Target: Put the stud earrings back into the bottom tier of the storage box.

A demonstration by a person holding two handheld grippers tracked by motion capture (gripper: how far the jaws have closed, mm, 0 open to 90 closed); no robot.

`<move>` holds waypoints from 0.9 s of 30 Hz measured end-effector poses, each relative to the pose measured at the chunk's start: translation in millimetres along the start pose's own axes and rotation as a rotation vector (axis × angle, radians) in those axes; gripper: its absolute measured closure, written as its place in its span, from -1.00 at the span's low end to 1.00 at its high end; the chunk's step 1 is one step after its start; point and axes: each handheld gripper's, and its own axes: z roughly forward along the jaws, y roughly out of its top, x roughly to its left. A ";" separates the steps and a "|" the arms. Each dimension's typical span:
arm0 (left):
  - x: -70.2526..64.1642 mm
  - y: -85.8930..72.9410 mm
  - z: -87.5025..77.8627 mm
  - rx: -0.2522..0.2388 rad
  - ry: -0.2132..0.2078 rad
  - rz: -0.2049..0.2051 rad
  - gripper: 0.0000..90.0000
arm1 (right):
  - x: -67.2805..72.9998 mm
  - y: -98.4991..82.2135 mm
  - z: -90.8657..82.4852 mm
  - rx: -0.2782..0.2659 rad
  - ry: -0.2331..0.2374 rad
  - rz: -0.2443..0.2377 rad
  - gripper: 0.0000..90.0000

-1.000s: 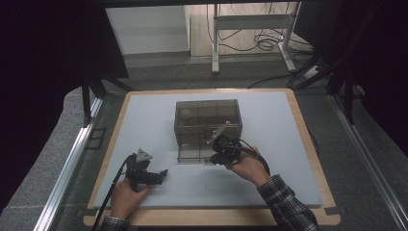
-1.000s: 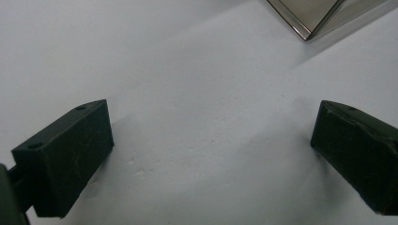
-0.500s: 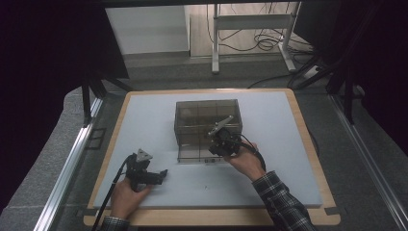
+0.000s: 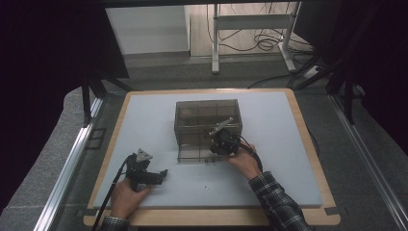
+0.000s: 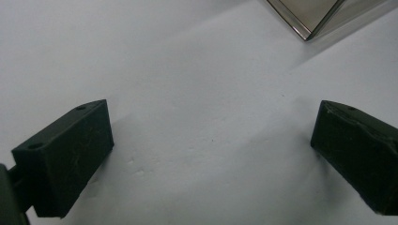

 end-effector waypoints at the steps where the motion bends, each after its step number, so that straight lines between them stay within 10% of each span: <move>1: 0.0 0.0 0.0 0.000 0.000 0.000 -1.00 | -0.8 -0.7 1.2 0.002 0.001 0.002 0.85; 27: 0.0 -0.1 0.1 -0.002 0.000 0.000 -1.00 | 1.3 1.5 -14.9 -0.014 0.034 0.036 0.70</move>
